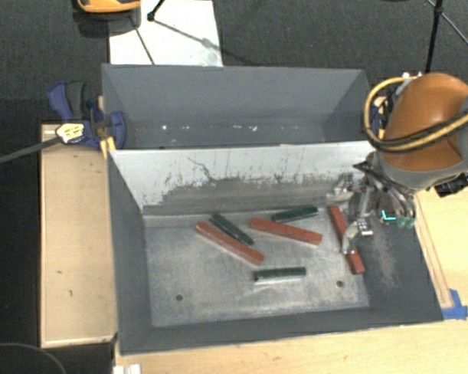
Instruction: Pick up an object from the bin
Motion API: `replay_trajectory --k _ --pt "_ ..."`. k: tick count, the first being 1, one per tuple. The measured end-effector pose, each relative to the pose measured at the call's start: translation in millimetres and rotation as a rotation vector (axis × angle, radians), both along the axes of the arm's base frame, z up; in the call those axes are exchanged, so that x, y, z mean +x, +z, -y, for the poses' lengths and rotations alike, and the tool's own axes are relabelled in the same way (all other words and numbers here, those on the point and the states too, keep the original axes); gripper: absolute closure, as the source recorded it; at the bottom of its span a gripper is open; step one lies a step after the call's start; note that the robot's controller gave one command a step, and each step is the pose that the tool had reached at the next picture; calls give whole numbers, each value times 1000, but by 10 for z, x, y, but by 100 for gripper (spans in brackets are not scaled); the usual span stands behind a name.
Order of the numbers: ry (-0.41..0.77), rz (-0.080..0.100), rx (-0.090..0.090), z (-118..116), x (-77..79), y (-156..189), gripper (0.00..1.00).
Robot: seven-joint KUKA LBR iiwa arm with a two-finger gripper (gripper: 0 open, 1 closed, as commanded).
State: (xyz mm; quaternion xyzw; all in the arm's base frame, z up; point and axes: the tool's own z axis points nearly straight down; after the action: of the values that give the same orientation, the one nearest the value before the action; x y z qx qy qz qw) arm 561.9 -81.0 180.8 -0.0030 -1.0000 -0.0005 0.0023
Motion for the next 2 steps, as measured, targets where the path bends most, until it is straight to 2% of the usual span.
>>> replay_trajectory --k 1,2 --pt "2 8 -1 -2 18 43 0" --pt "71 14 -2 -49 80 -450 0"
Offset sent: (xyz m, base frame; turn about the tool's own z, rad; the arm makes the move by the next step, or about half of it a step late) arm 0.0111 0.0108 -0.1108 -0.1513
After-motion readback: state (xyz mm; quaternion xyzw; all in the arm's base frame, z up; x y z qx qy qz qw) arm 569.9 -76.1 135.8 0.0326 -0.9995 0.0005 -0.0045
